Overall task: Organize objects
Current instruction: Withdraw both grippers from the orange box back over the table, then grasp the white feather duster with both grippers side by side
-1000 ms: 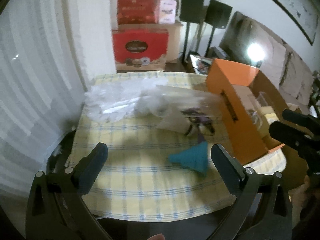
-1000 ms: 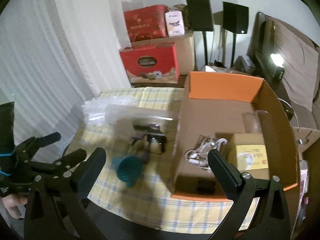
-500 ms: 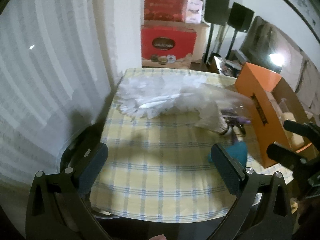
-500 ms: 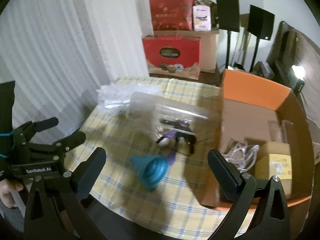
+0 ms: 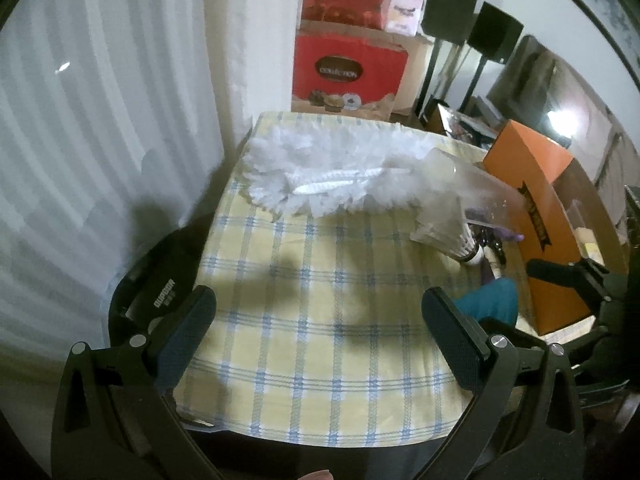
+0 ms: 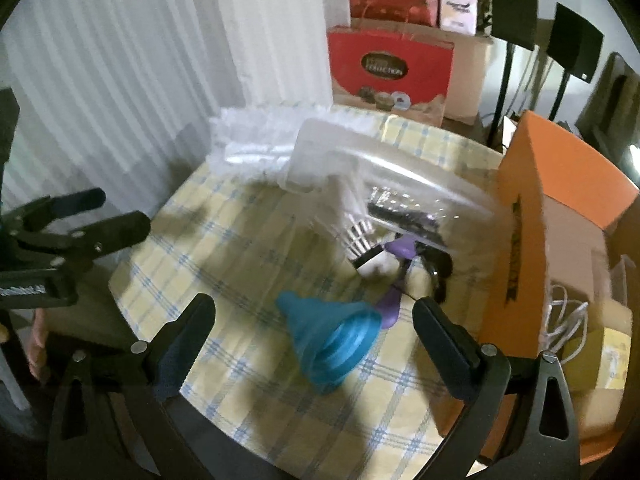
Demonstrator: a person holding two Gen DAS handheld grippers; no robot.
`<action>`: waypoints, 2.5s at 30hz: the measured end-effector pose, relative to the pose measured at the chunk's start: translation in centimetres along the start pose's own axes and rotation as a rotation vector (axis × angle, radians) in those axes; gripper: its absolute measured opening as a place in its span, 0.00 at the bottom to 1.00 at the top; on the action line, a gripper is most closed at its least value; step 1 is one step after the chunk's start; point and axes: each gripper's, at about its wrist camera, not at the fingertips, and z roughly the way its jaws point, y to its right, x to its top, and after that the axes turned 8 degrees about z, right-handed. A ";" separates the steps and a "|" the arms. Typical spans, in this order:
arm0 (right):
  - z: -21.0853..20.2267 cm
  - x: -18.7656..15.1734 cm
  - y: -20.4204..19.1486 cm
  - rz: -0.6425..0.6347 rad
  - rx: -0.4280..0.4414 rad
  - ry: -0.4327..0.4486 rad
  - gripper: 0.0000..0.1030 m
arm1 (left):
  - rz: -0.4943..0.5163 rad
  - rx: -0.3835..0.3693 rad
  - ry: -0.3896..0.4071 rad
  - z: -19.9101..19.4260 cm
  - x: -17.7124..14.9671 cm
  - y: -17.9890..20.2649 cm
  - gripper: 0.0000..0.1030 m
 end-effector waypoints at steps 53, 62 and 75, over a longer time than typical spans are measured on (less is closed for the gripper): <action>-1.1 3.0 0.1 0.022 0.029 0.000 0.72 | -0.094 0.012 -0.010 1.8 3.5 -6.0 1.00; -1.5 8.7 0.6 0.059 0.035 0.008 0.73 | -0.195 0.027 -0.055 4.4 4.2 -11.2 1.00; 5.5 15.6 3.6 0.210 0.039 -0.095 0.73 | -0.207 -0.103 -0.087 9.6 8.6 -9.4 0.79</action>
